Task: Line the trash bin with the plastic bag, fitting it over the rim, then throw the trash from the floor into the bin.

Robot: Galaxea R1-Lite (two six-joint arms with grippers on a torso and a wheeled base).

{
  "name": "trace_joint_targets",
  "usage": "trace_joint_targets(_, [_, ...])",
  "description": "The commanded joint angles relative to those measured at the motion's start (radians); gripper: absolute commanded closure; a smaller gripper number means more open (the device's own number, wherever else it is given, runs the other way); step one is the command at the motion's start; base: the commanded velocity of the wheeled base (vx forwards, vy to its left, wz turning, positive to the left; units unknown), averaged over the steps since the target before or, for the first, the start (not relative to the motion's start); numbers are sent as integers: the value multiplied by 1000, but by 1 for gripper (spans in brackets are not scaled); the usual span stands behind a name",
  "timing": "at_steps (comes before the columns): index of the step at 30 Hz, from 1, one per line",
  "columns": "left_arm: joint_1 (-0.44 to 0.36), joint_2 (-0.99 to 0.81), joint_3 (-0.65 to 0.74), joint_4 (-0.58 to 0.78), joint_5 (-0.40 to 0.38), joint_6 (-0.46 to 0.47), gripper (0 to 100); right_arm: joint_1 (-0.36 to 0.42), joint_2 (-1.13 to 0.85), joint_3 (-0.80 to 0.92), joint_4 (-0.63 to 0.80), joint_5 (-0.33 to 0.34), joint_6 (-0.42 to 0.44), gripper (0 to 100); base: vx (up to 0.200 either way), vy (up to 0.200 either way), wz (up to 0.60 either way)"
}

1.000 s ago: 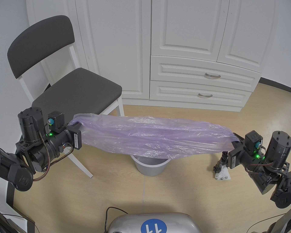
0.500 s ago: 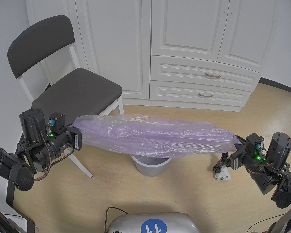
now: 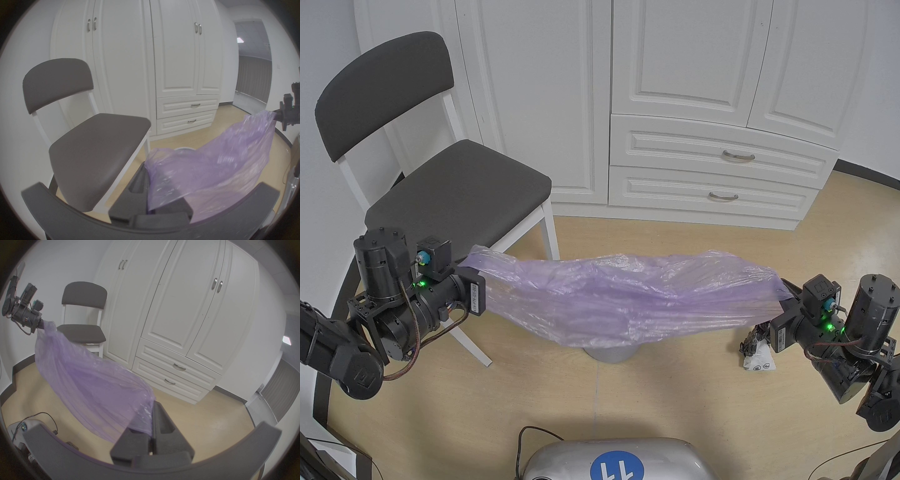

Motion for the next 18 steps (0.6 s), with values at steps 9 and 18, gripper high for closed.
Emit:
trace_joint_targets(9, [-168,225,-8,-396,118,-1,100,51,124,-51,-47,-5,69,100,0,0,0])
trace_joint_targets(18, [-270,276,-48,-496,122,-56,100,85,277,-74,-303,1,90,100,0,0,0])
